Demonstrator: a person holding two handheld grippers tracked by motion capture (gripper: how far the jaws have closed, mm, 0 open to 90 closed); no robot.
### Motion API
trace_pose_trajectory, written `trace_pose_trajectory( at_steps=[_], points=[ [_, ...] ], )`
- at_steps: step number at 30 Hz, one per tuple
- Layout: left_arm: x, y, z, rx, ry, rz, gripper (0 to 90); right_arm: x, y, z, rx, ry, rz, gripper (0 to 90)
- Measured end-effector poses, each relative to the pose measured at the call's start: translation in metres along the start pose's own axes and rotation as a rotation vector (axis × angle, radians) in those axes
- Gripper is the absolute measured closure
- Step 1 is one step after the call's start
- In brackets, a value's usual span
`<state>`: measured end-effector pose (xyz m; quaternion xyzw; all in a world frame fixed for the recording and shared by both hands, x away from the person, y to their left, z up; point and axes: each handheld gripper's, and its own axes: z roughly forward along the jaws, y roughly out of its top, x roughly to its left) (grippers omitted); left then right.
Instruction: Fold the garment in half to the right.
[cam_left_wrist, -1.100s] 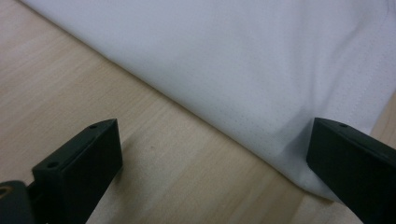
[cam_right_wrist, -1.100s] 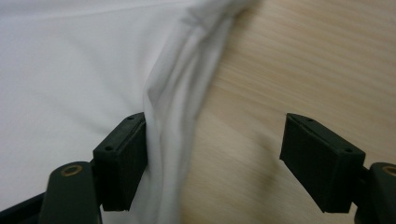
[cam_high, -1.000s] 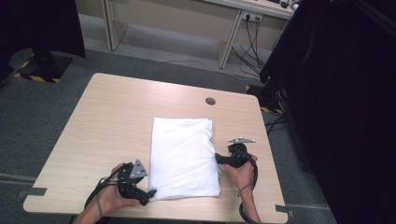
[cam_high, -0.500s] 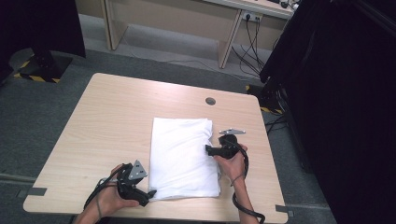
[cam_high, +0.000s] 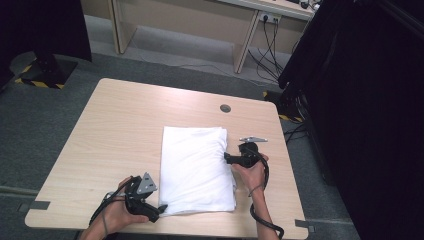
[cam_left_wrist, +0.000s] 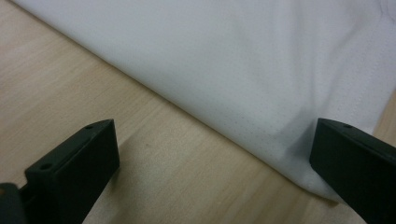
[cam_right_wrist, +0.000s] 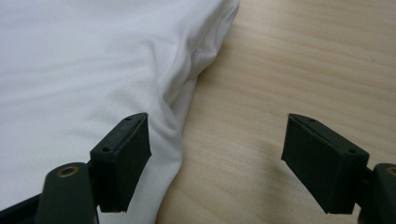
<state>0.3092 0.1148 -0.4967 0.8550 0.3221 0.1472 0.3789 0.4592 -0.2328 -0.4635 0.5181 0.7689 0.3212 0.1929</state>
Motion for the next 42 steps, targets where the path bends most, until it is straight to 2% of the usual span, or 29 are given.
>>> trace_pose_trajectory(
  at_steps=[1, 2, 3, 5, 7, 9, 13, 15, 17, 19, 22, 24, 29, 33, 37, 42],
  points=[
    [0.000, 0.000, 0.000, -0.003, -0.001, 0.000, 0.3, 0.002, -0.001, 0.002, 0.030, -0.051, -0.044, 23.5],
    [0.000, 0.000, 0.000, -0.002, -0.002, 0.002, 0.3, 0.002, -0.003, 0.002, 0.046, -0.078, -0.064, 22.8],
    [0.000, -0.001, 0.000, -0.002, -0.004, 0.004, 0.3, 0.001, -0.004, 0.001, 0.046, -0.077, -0.060, 22.8],
    [0.000, -0.001, 0.000, -0.002, -0.005, 0.004, 0.2, 0.001, -0.007, -0.010, 0.023, -0.039, -0.051, 22.8],
    [0.001, -0.001, -0.001, -0.002, -0.011, 0.008, 0.1, 0.006, -0.009, -0.019, 0.009, -0.022, -0.063, 22.4],
    [0.002, -0.001, -0.001, -0.002, -0.019, 0.014, 0.0, 0.011, -0.013, -0.023, 0.019, 0.006, -0.097, 22.3],
    [0.006, -0.004, -0.005, -0.021, -0.034, -0.006, 2.6, 0.016, -0.020, -0.025, 0.043, 0.025, -0.115, 22.2],
    [0.010, -0.007, -0.008, -0.022, -0.017, -0.027, 2.9, 0.017, -0.023, -0.027, 0.045, 0.026, -0.118, 21.9],
    [0.013, -0.009, -0.010, -0.014, 0.004, -0.022, 2.8, 0.021, -0.026, -0.031, 0.044, 0.053, -0.126, 21.9],
    [0.015, -0.011, -0.012, -0.009, 0.017, -0.015, 2.8, 0.028, -0.029, -0.036, 0.042, 0.068, -0.154, 21.9],
    [0.018, -0.013, -0.014, -0.013, 0.014, -0.026, 2.8, 0.042, -0.034, -0.041, 0.034, 0.108, -0.197, 22.5],
    [0.021, -0.015, -0.016, -0.015, 0.023, -0.040, 2.8, 0.052, -0.038, -0.042, 0.054, 0.139, -0.247, 22.7],
    [0.034, -0.021, -0.022, -0.005, 0.072, -0.066, 2.1, 0.064, -0.048, -0.035, 0.098, 0.137, -0.310, 21.3],
    [0.042, -0.025, -0.026, -0.004, 0.096, -0.086, 1.8, 0.067, -0.050, -0.035, 0.089, 0.115, -0.303, 21.3],
    [0.044, -0.026, -0.028, -0.003, 0.101, -0.090, 1.4, 0.071, -0.050, -0.035, 0.091, 0.094, -0.297, 21.5],
    [0.047, -0.027, -0.029, -0.002, 0.109, -0.099, 0.9, 0.077, -0.051, -0.033, 0.075, 0.086, -0.264, 21.2]
  ],
)
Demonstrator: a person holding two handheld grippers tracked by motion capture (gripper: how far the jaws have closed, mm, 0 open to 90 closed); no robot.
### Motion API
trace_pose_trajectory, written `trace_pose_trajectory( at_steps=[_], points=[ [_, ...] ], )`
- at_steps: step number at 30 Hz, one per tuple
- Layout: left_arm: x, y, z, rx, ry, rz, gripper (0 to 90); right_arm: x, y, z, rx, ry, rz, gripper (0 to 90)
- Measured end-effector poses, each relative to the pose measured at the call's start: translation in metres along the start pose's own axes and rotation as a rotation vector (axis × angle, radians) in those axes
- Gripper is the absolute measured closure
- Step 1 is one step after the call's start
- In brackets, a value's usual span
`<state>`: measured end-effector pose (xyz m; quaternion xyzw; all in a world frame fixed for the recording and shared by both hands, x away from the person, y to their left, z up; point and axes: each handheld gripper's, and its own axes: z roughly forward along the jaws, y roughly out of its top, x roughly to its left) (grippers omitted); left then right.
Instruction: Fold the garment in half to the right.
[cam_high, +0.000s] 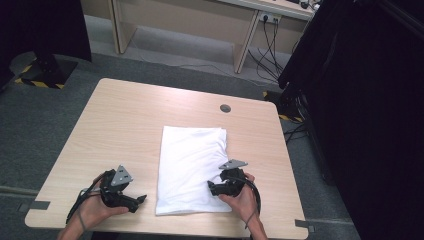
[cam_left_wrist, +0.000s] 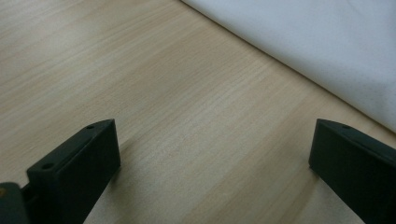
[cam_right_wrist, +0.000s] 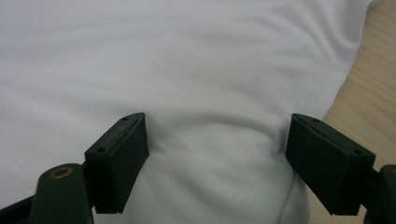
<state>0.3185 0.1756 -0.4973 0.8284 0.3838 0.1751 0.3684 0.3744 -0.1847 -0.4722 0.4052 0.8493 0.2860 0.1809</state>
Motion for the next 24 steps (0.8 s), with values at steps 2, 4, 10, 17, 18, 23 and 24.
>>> trace_pose_trajectory(
  at_steps=[2, 4, 10, 17, 18, 23, 24],
  points=[
    [0.003, 0.000, 0.000, 0.000, 0.009, -0.008, 0.8, 0.002, 0.001, 0.002, -0.009, -0.003, 0.011, 20.8],
    [0.006, -0.001, -0.001, 0.000, 0.014, -0.015, 0.8, 0.003, 0.005, 0.005, -0.011, -0.004, 0.013, 20.7],
    [0.016, -0.004, -0.004, -0.001, 0.036, -0.035, 0.7, 0.003, 0.019, 0.018, -0.028, -0.001, 0.023, 20.2],
    [0.016, -0.004, -0.004, 0.001, 0.039, -0.036, 0.1, 0.003, 0.032, 0.032, -0.065, 0.013, 0.009, 18.9],
    [0.016, -0.004, -0.004, 0.001, 0.039, -0.036, 0.1, 0.002, 0.032, 0.032, -0.065, 0.015, 0.006, 18.7],
    [0.016, -0.004, -0.004, 0.001, 0.039, -0.036, 0.1, 0.001, 0.031, 0.032, -0.072, 0.030, 0.002, 16.9],
    [0.016, -0.004, -0.004, 0.001, 0.040, -0.035, 0.1, 0.000, 0.031, 0.032, -0.068, 0.040, 0.004, 15.4]
  ],
)
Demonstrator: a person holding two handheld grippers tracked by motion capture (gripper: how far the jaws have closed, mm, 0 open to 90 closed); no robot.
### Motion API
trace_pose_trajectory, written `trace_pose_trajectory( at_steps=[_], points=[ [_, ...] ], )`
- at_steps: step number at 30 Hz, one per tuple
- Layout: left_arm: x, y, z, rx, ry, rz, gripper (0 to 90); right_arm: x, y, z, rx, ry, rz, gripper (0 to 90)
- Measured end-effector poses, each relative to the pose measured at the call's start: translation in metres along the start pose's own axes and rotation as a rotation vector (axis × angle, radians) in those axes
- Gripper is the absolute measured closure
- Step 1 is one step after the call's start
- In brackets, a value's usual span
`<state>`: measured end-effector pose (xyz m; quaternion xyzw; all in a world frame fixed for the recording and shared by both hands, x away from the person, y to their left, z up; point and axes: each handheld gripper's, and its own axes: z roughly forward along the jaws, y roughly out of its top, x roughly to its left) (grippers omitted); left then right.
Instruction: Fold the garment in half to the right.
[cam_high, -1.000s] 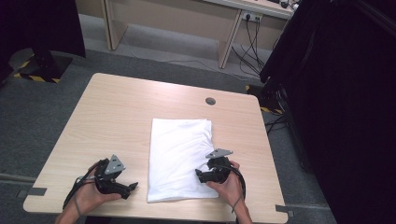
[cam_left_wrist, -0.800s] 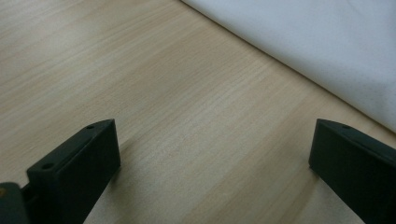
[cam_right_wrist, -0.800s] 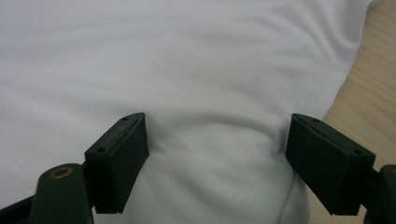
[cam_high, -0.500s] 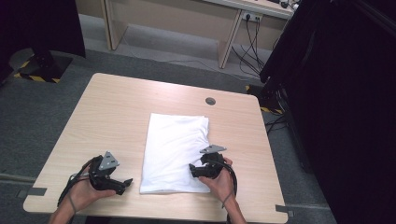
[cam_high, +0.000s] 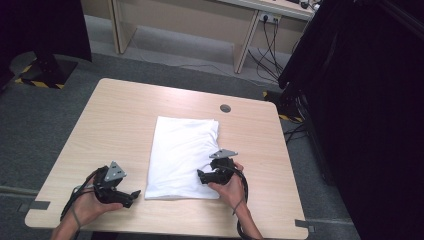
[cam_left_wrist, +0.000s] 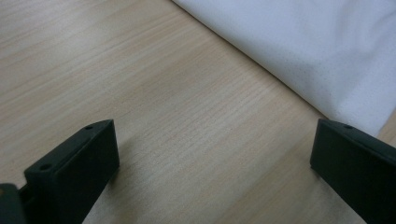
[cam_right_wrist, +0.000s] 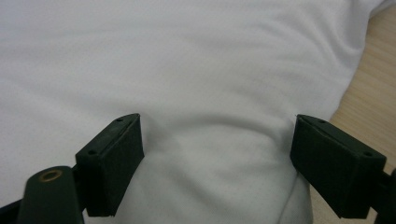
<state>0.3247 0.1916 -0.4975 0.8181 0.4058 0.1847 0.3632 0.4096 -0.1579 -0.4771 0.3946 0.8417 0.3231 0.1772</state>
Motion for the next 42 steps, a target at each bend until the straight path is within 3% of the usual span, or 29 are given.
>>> trace_pose_trajectory(
  at_steps=[6, 13, 19, 30, 36, 42],
  points=[
    [0.000, 0.000, 0.000, 0.000, -0.001, 0.000, 0.0, -0.010, -0.002, -0.014, -0.045, 0.051, 0.063, 14.4],
    [0.000, 0.000, 0.000, 0.001, -0.001, 0.002, 0.0, -0.016, -0.008, -0.024, -0.037, 0.066, 0.068, 12.9],
    [0.000, 0.000, 0.000, 0.001, -0.002, 0.001, 0.0, -0.024, -0.016, -0.036, -0.026, 0.051, 0.057, 12.6],
    [0.000, 0.000, 0.000, 0.001, -0.002, 0.002, 0.0, -0.044, -0.042, -0.049, 0.013, 0.009, 0.095, 11.9],
    [0.000, 0.000, 0.000, 0.001, -0.002, 0.002, 0.0, -0.043, -0.049, -0.046, 0.051, 0.013, 0.089, 6.6],
    [0.000, 0.000, 0.000, 0.001, -0.001, 0.002, 0.0, -0.044, -0.055, -0.046, 0.056, 0.010, 0.071, 2.1]
  ],
)
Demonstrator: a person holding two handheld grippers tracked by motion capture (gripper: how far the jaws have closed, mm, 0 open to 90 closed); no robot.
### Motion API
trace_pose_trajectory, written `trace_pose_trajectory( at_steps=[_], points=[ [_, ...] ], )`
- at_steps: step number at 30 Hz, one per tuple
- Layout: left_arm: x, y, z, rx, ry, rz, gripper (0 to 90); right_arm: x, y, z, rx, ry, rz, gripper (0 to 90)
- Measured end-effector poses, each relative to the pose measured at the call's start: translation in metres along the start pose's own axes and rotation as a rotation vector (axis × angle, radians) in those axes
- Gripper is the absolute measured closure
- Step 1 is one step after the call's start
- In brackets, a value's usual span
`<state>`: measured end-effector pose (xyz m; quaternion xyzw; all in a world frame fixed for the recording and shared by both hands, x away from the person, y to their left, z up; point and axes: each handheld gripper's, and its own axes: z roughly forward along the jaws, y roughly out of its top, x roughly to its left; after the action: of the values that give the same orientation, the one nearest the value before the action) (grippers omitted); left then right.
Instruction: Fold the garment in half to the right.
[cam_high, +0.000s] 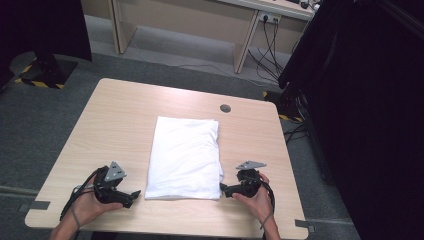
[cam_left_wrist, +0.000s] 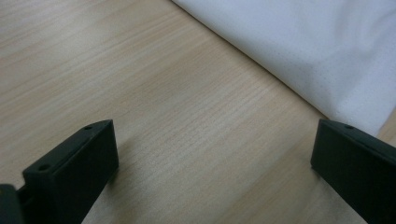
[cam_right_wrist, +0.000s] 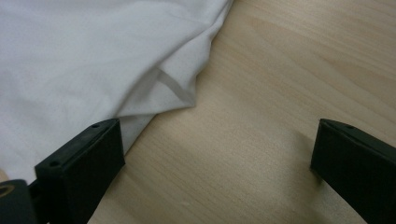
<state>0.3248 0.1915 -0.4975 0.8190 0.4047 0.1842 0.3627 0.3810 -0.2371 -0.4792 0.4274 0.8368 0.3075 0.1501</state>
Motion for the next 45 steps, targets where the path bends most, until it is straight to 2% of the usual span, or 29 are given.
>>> trace_pose_trajectory(
  at_steps=[5, 45],
  points=[
    [0.000, 0.000, 0.000, 0.000, 0.000, 0.000, 0.0, 0.000, -0.005, -0.002, 0.002, -0.032, -0.017, 0.8],
    [0.000, 0.000, 0.000, 0.001, 0.000, 0.000, 0.0, 0.005, -0.033, -0.024, 0.012, -0.030, -0.020, 0.8]
  ],
)
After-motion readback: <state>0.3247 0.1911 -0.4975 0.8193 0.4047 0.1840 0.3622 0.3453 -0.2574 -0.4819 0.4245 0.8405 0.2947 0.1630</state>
